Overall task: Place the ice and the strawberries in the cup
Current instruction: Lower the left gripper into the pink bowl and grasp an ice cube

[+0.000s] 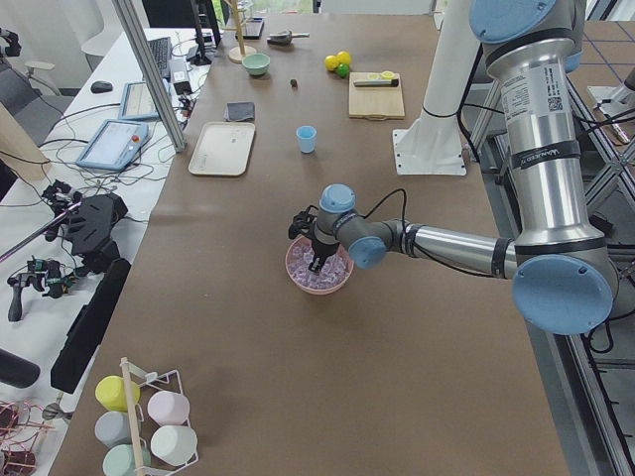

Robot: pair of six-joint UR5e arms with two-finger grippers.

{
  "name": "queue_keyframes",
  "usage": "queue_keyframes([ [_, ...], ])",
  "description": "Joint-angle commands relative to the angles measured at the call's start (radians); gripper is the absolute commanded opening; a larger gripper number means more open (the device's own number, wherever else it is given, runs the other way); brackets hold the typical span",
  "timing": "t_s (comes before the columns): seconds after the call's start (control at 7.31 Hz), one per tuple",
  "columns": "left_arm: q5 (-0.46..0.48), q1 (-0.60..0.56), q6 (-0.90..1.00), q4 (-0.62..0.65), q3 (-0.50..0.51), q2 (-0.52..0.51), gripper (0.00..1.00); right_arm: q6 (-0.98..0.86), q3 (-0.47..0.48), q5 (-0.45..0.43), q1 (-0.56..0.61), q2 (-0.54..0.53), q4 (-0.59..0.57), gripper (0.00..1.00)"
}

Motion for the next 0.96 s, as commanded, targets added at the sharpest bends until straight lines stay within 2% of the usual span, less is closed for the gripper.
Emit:
queue_keyframes([
  [0.0, -0.045, -0.006, 0.001, 0.000, -0.018, 0.007, 0.00, 0.001, 0.000, 0.002, 0.000, -0.001, 0.001, 1.00],
  [0.14, -0.091, -0.029, 0.010, 0.000, -0.020, 0.004, 0.00, 0.001, 0.000, 0.000, 0.000, -0.001, -0.001, 1.00],
  [0.55, -0.133, -0.084, 0.051, 0.001, -0.023, -0.003, 0.00, 0.001, 0.000, 0.000, 0.000, 0.001, 0.001, 1.00],
  [0.82, -0.208, -0.144, 0.053, 0.001, -0.026, -0.006, 0.00, 0.001, 0.000, 0.002, 0.000, 0.001, 0.001, 1.00],
])
